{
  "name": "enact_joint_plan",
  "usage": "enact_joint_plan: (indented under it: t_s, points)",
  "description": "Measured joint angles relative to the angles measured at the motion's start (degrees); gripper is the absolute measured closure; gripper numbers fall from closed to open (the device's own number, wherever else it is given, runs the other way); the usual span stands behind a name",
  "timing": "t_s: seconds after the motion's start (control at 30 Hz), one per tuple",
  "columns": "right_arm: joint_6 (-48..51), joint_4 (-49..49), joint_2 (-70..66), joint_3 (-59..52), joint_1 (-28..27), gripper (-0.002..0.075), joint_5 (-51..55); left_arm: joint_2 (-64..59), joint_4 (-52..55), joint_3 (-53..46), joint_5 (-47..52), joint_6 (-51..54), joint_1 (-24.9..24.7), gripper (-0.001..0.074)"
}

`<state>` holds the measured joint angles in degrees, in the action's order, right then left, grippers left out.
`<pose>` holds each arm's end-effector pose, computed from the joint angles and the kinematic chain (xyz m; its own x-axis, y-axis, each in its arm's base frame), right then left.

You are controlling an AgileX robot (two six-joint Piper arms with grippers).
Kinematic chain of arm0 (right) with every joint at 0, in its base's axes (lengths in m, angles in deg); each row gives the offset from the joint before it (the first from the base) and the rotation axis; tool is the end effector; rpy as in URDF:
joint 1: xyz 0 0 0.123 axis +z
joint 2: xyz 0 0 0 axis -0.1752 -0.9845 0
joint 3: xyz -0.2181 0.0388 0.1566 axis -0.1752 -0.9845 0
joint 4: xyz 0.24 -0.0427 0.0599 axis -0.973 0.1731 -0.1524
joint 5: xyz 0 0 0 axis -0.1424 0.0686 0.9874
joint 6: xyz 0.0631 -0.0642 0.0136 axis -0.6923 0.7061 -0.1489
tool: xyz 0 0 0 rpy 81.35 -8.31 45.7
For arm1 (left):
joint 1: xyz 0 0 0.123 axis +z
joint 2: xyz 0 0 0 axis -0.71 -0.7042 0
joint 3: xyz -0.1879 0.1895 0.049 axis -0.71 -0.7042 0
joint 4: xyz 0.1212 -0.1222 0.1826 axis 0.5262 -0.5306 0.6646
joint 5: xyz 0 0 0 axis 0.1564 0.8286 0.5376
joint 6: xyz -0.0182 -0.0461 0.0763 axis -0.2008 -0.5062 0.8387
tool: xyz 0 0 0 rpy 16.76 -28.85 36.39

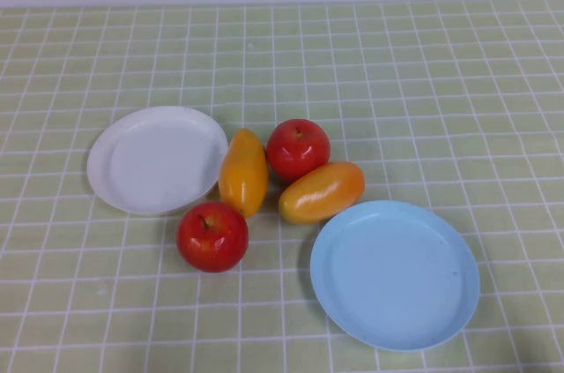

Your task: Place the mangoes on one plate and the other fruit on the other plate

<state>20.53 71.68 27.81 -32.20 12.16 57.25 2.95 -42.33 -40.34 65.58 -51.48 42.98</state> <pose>0.0648 0.0118 0.1726 -0.2920 -0.0183 -0.9563 -0.1368 0.9903 0.0228 0.0654 -0.0004 0.1716 -0.2954 0.1005 -0.9501 0.0431 0.9948 0.0918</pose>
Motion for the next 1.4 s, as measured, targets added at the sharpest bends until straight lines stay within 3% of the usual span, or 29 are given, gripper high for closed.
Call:
enact_joint_plan:
  t_s: [0.83, 1.27, 1.4]
  points:
    - [0.0, 0.0, 0.0, 0.0, 0.0, 0.0741, 0.0, 0.0, -1.3, 0.0, -1.5, 0.0, 0.0, 0.0733]
    - [0.0, 0.0, 0.0, 0.0, 0.0, 0.0741, 0.0, 0.0, -12.3, 0.0, -4.6, -0.1, 0.0, 0.0733]
    - [0.0, 0.0, 0.0, 0.0, 0.0, 0.0741, 0.0, 0.0, -22.5, 0.0, -6.9, -0.2, 0.0, 0.0733]
